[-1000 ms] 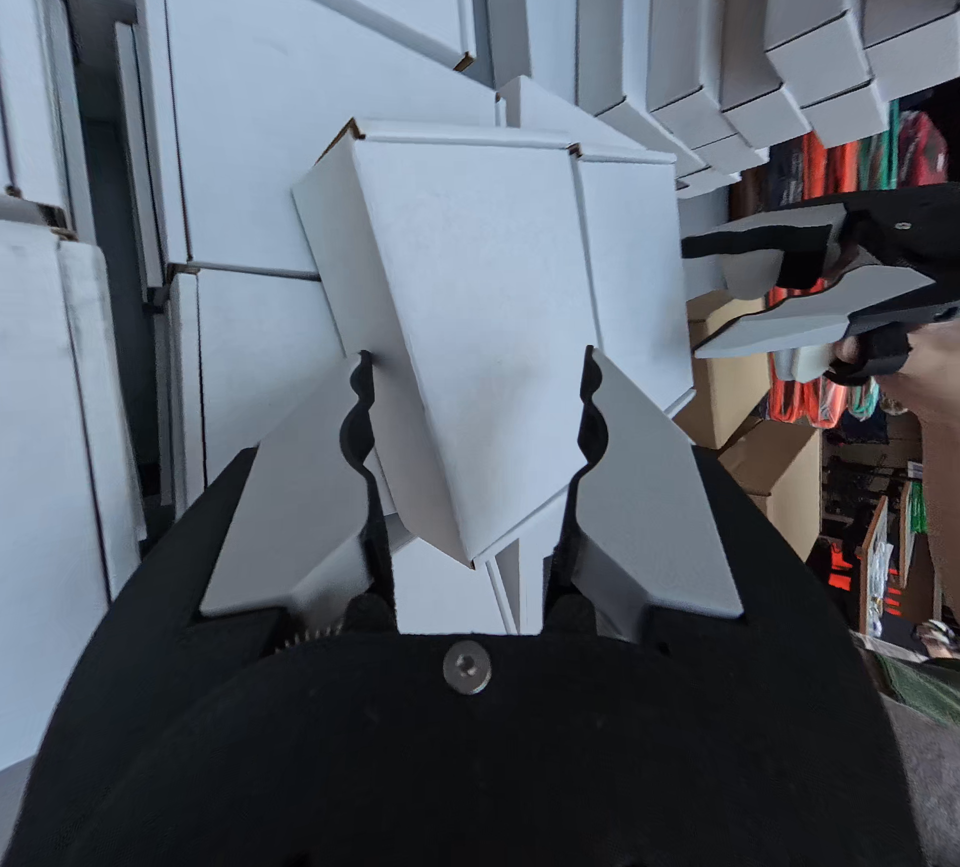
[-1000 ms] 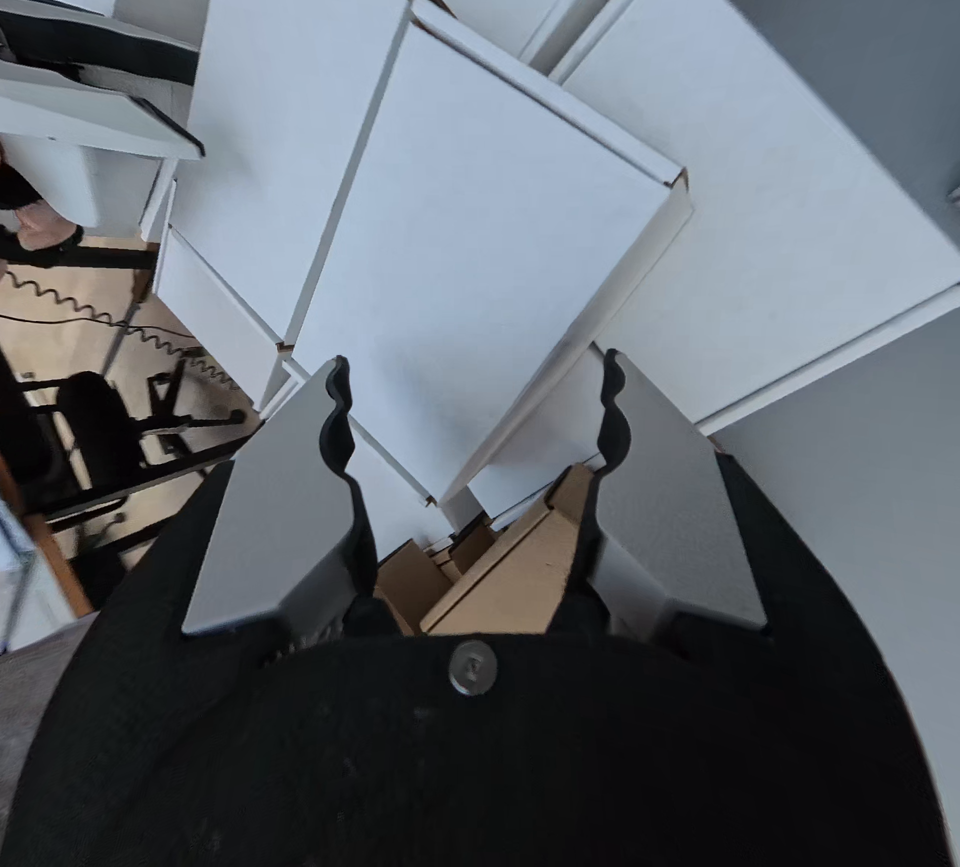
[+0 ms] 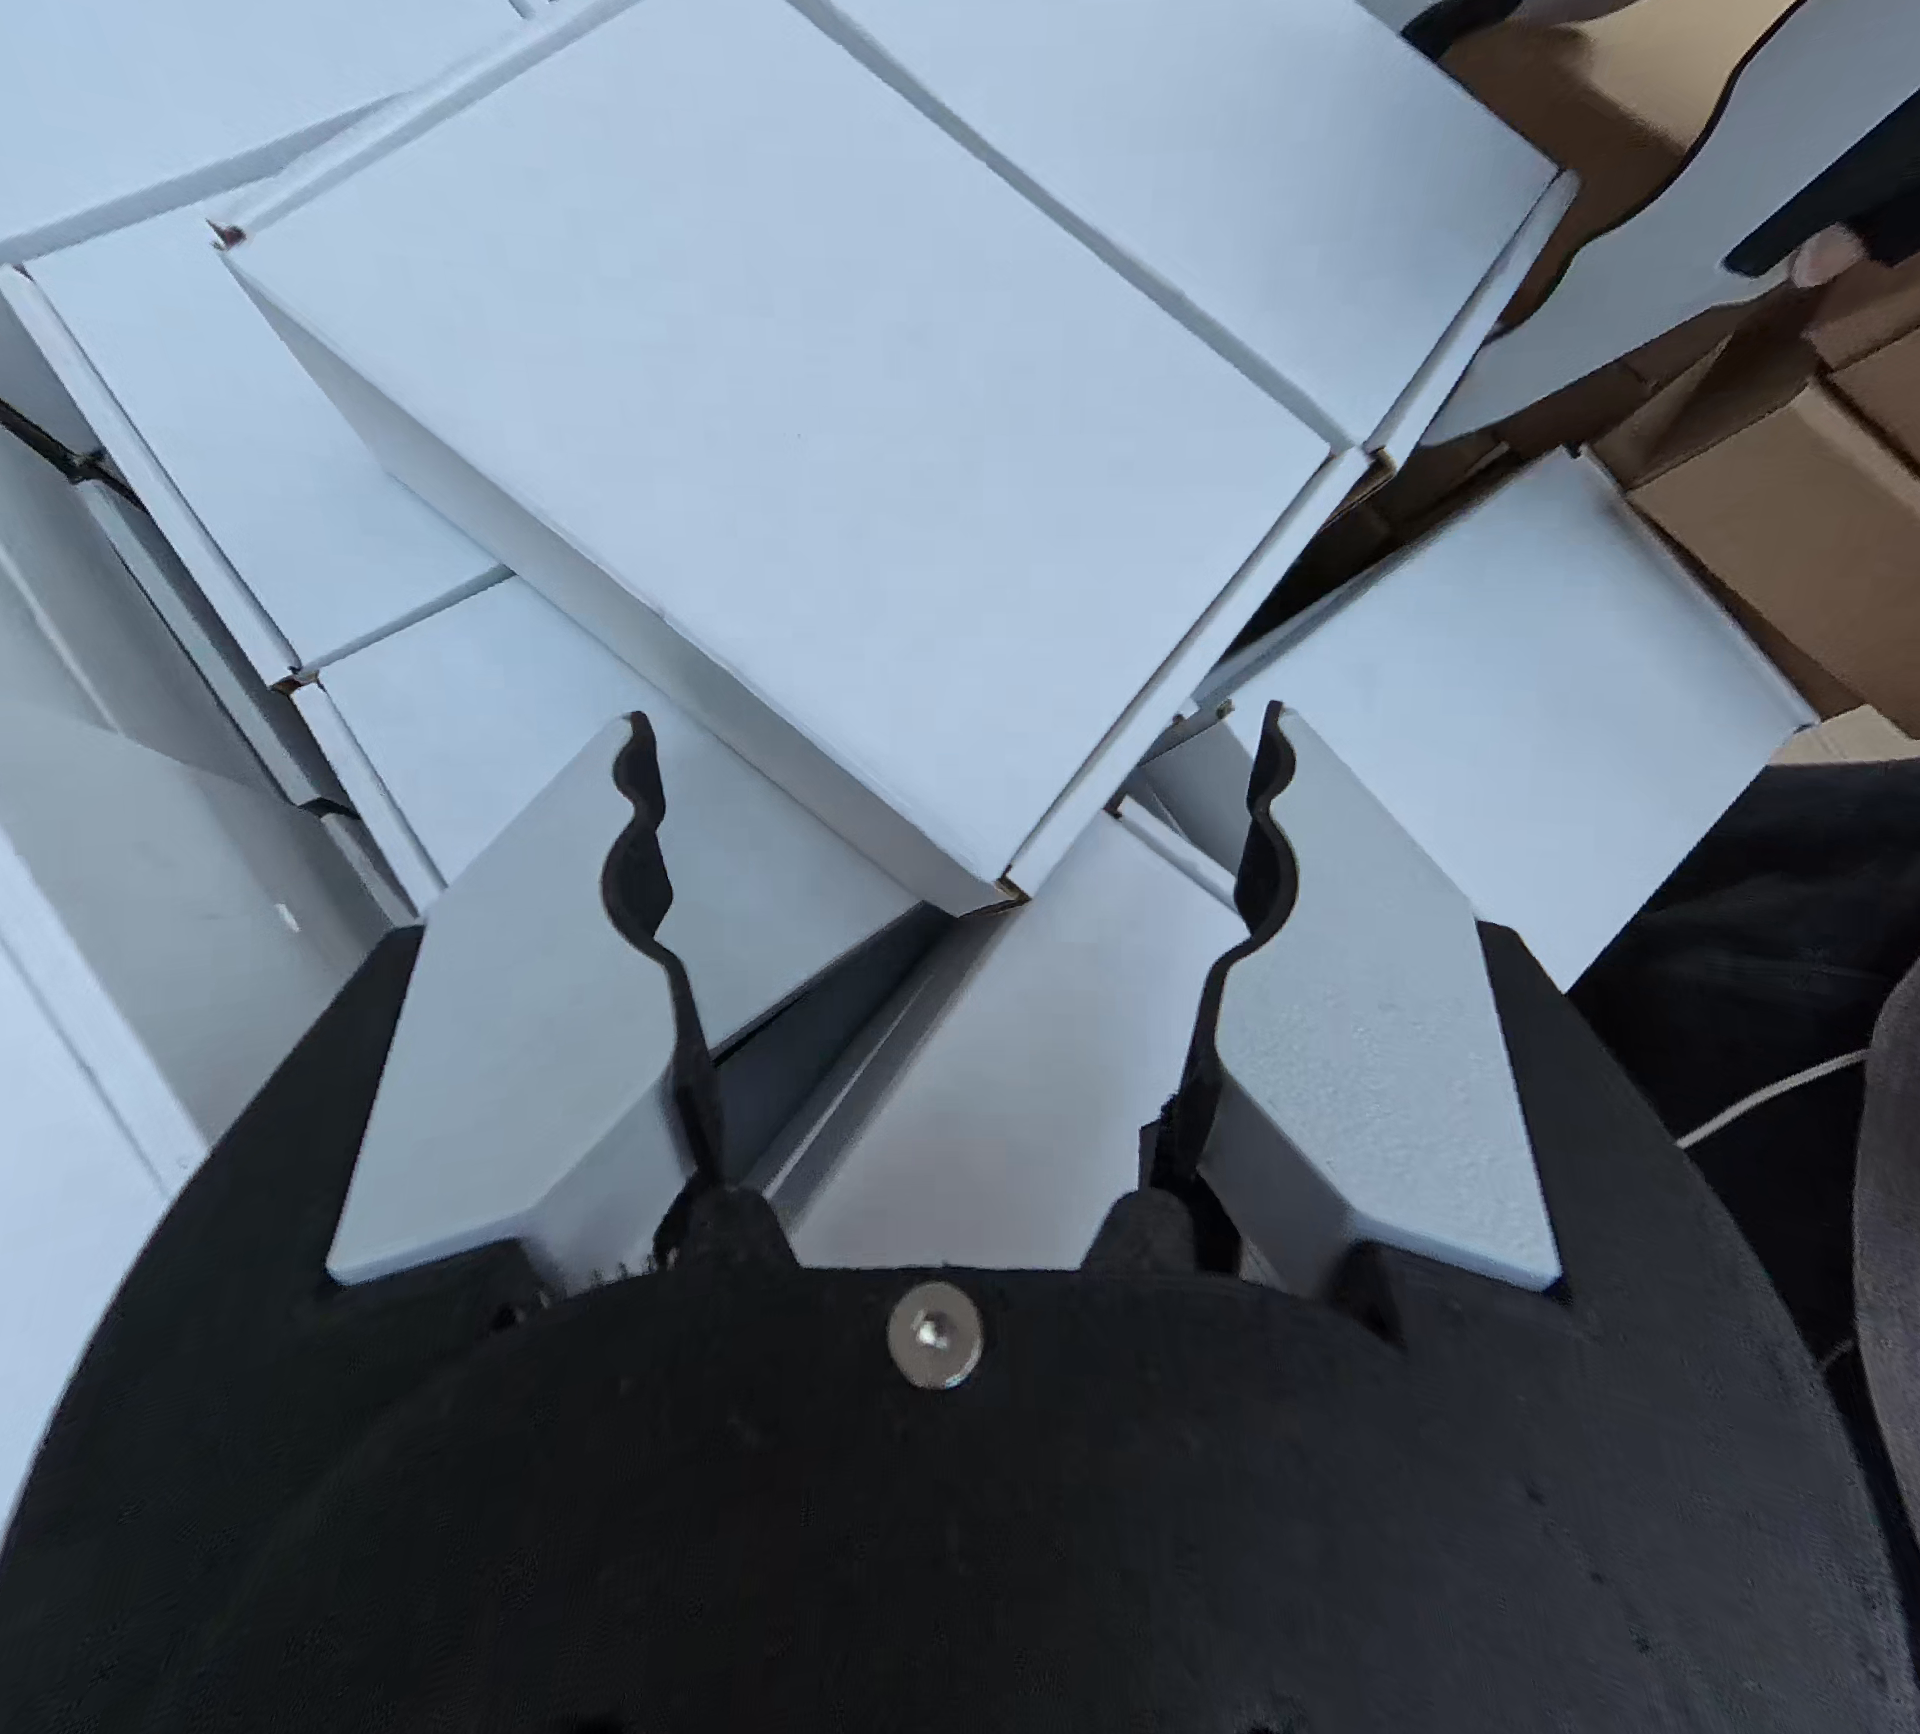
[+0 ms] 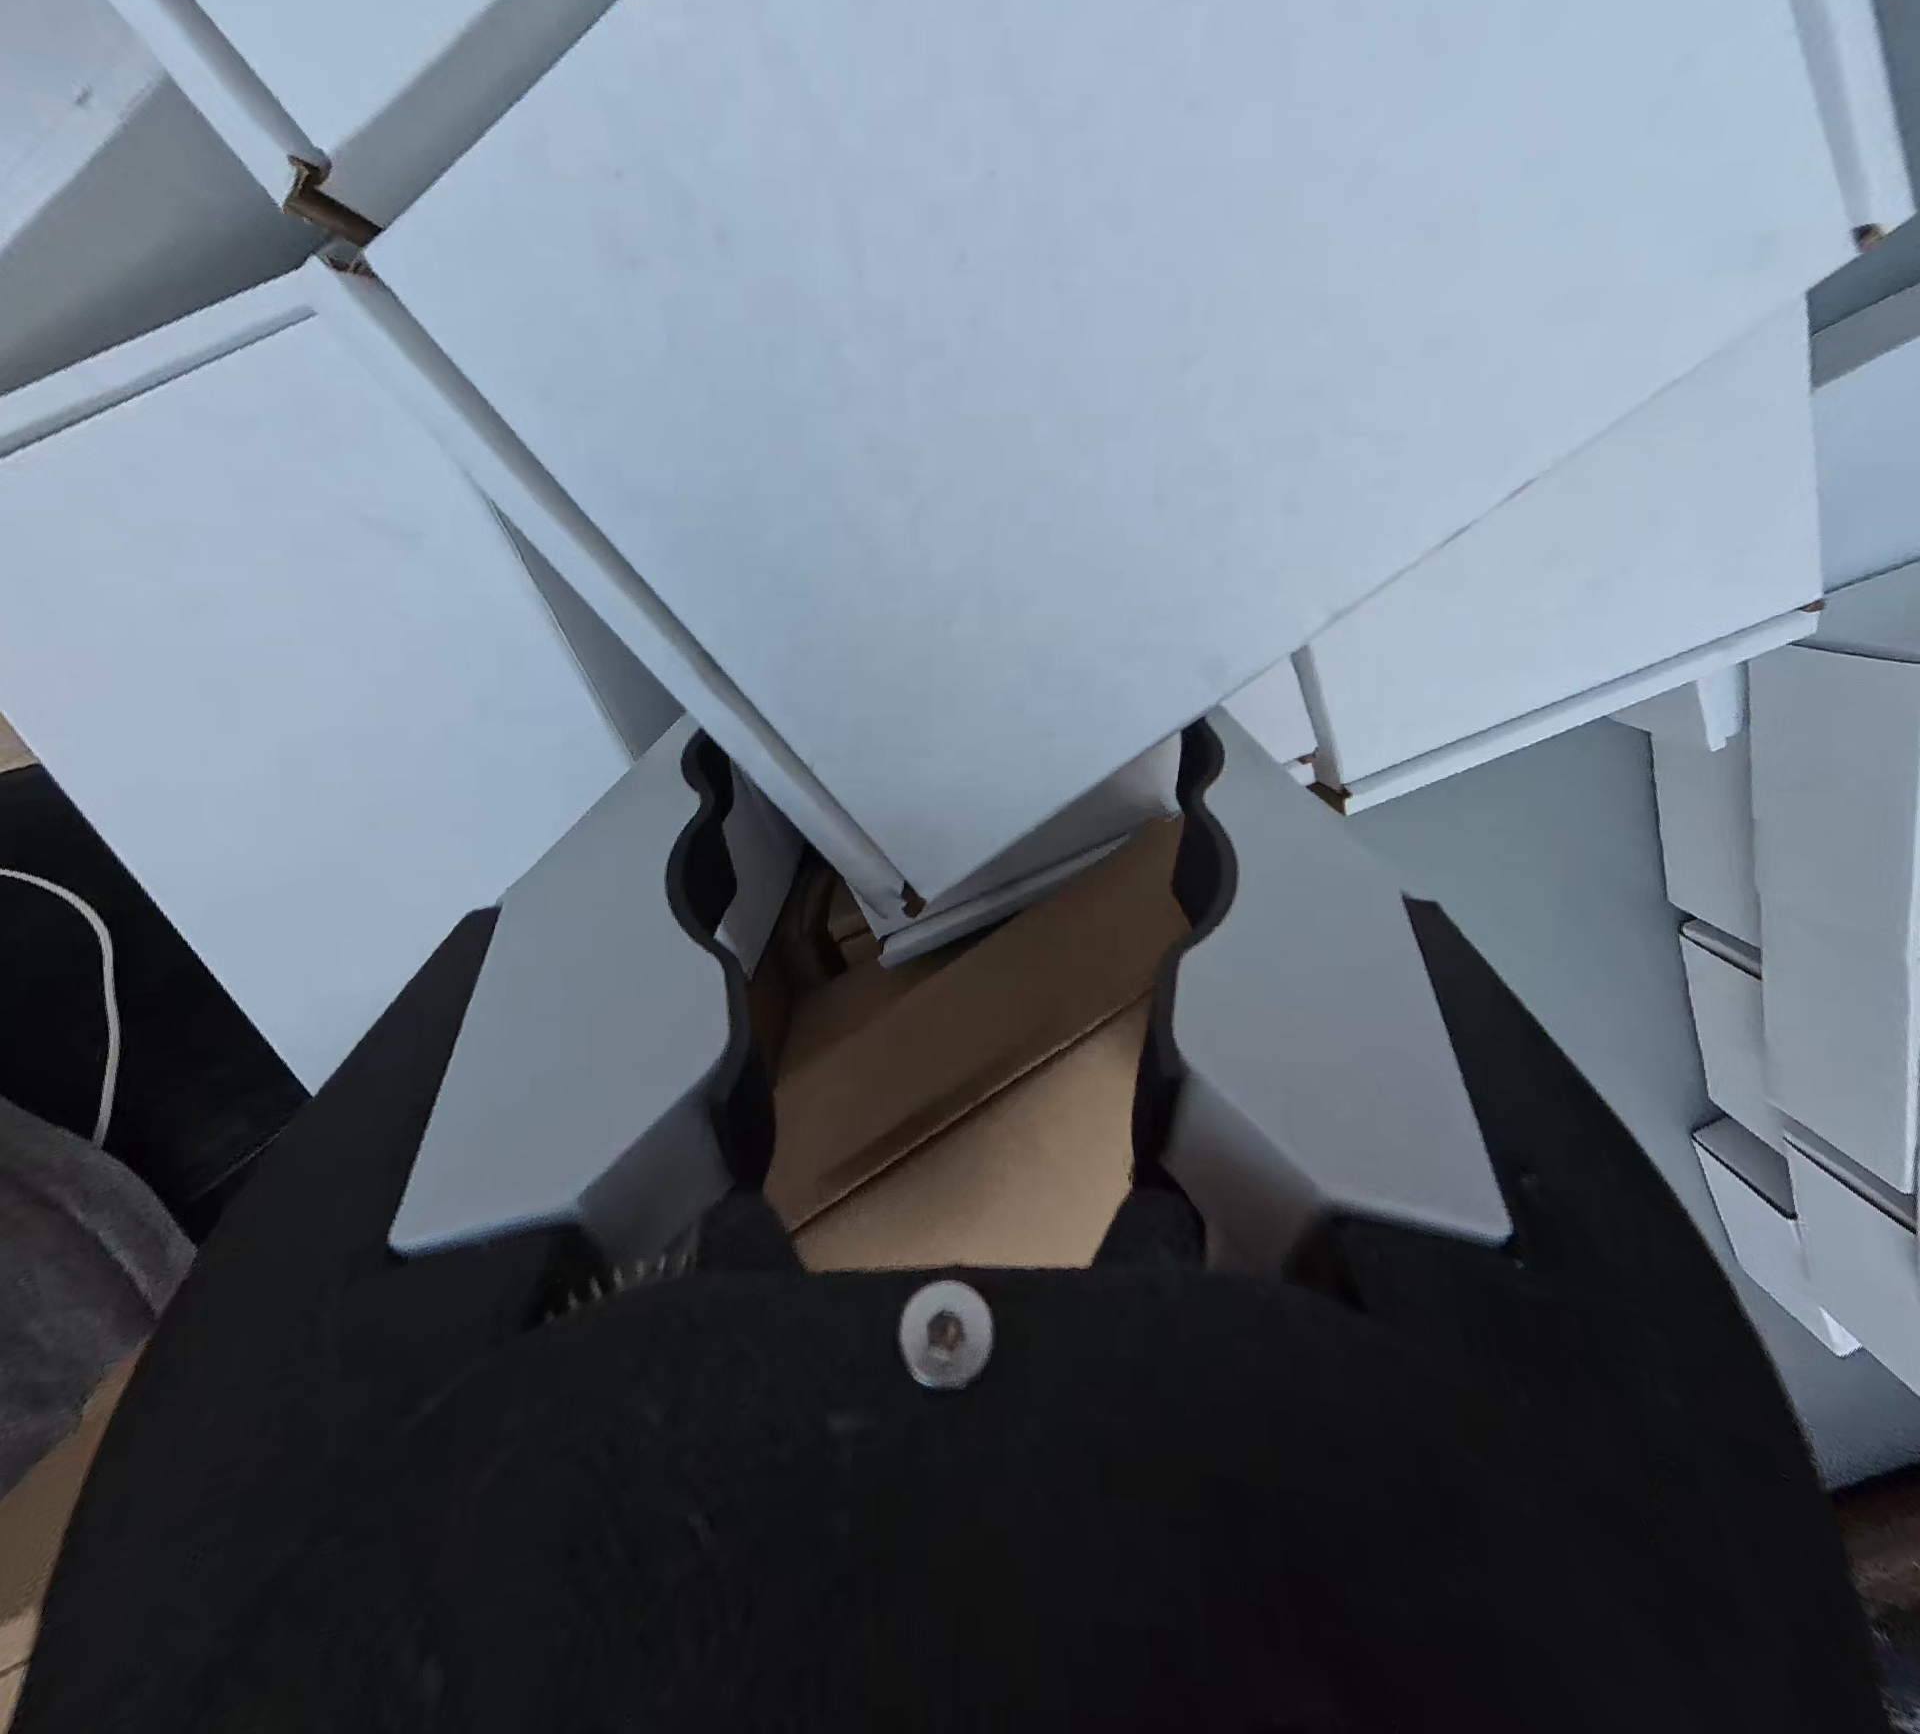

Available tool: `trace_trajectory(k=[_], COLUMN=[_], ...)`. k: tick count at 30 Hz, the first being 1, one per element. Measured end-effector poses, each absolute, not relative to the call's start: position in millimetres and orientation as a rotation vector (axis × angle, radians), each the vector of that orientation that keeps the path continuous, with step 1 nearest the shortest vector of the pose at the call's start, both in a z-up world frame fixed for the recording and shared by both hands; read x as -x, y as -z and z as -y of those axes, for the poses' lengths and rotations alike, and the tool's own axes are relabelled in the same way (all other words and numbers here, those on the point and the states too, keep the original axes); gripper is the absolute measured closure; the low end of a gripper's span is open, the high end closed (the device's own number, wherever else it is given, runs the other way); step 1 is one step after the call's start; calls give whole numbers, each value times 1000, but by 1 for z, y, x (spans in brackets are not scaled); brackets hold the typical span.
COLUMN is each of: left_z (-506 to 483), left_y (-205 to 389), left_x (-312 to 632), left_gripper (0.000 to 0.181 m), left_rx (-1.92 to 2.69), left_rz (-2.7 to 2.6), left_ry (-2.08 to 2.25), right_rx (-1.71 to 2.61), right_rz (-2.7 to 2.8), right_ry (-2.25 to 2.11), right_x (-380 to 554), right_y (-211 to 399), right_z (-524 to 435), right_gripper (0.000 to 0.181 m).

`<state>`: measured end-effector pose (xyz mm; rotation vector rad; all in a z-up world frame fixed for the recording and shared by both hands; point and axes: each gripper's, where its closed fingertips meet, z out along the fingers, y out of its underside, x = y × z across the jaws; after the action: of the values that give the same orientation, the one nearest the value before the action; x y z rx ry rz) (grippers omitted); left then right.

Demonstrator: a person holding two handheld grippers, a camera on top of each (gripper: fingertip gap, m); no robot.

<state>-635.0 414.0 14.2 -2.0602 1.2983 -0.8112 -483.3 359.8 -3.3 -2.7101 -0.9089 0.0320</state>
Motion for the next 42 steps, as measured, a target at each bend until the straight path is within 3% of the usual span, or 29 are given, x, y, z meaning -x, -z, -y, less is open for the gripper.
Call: trace_trajectory(k=[3, 9, 26, 32, 42], left_z=[-412, -422, -414, -423, -442], left_y=[-6, -3, -44, -115, -310], left_x=[636, 634, 632, 589, 412], left_gripper=[69, 92, 97, 97, 98], left_rx=[2037, 1980, 1871, 1747, 1384], left_rz=[-1384, -1393, -1374, -1381, -1427], left_ry=[775, 711, 592, 594, 610], right_rx=[2640, 2561, 2388, 2329, 2207], right_rz=[893, 880, 834, 755, 608], right_ry=[3, -69, -110, -48, 153], right_x=[482, 487, 487, 446, 274], right_y=[-2, -5, -49, -120, -306], right_z=[-368, -374, -371, -373, -375], right_gripper=[80, 90, 93, 93, 93])
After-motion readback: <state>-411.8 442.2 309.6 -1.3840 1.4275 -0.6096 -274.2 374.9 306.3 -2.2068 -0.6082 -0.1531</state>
